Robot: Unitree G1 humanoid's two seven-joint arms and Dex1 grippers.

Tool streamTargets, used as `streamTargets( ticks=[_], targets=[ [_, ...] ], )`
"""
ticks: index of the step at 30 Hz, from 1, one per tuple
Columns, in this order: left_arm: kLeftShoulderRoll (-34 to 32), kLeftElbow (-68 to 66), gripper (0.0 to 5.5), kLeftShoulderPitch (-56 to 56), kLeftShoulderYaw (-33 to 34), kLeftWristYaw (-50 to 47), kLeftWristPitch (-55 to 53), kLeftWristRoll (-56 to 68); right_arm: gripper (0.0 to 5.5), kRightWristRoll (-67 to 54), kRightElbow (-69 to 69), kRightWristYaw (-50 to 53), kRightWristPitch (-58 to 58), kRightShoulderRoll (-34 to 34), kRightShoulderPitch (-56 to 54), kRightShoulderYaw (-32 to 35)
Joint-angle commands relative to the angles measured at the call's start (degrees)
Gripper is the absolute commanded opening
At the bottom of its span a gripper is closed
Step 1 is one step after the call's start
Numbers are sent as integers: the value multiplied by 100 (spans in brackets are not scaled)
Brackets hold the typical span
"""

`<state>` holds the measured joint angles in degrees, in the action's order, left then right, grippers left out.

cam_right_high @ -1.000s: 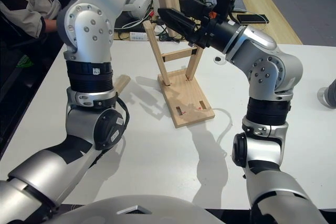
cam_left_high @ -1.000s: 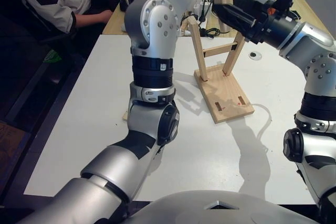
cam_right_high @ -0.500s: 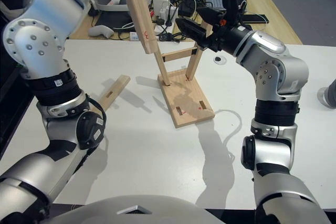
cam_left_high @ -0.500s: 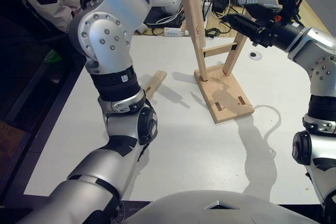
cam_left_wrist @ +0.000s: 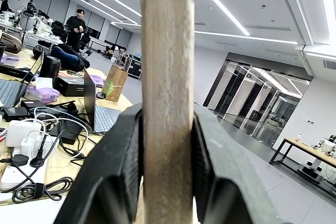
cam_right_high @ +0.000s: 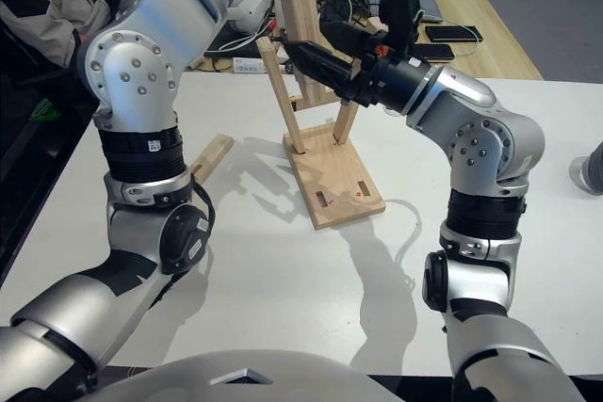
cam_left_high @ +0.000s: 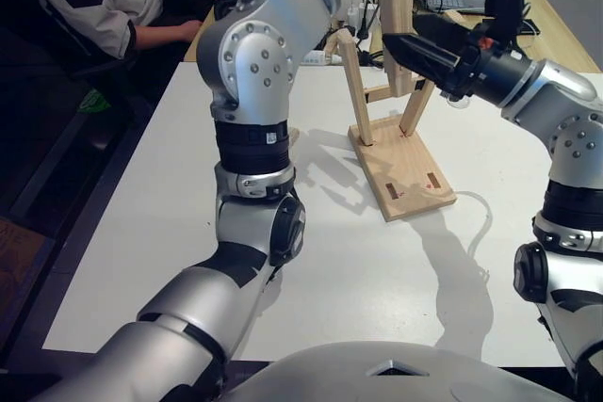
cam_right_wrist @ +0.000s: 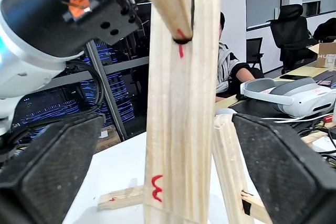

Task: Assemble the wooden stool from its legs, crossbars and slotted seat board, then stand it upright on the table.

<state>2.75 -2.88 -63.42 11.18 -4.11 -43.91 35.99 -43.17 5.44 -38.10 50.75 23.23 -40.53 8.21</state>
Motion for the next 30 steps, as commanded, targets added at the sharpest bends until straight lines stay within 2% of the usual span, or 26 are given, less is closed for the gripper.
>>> streamTargets(
  ticks=[1, 8, 18, 30],
  targets=[
    [66, 308, 103, -46, -68, -16, -217, 110, 454, 595, -189, 226, -158, 170, 99, -358],
    [-141, 994, 103, 280, -4, -58, -941, 373, 454, 1641, -797, 598, -605, 379, 82, -636],
    [-635, 1352, 103, 502, 32, 169, -1689, 558, 454, 1824, -918, 244, -758, 527, 48, -567],
    [-1127, 950, 103, 348, 80, 573, -1507, 362, 454, 1707, -564, -481, -754, 748, 291, -603]
  ],
)
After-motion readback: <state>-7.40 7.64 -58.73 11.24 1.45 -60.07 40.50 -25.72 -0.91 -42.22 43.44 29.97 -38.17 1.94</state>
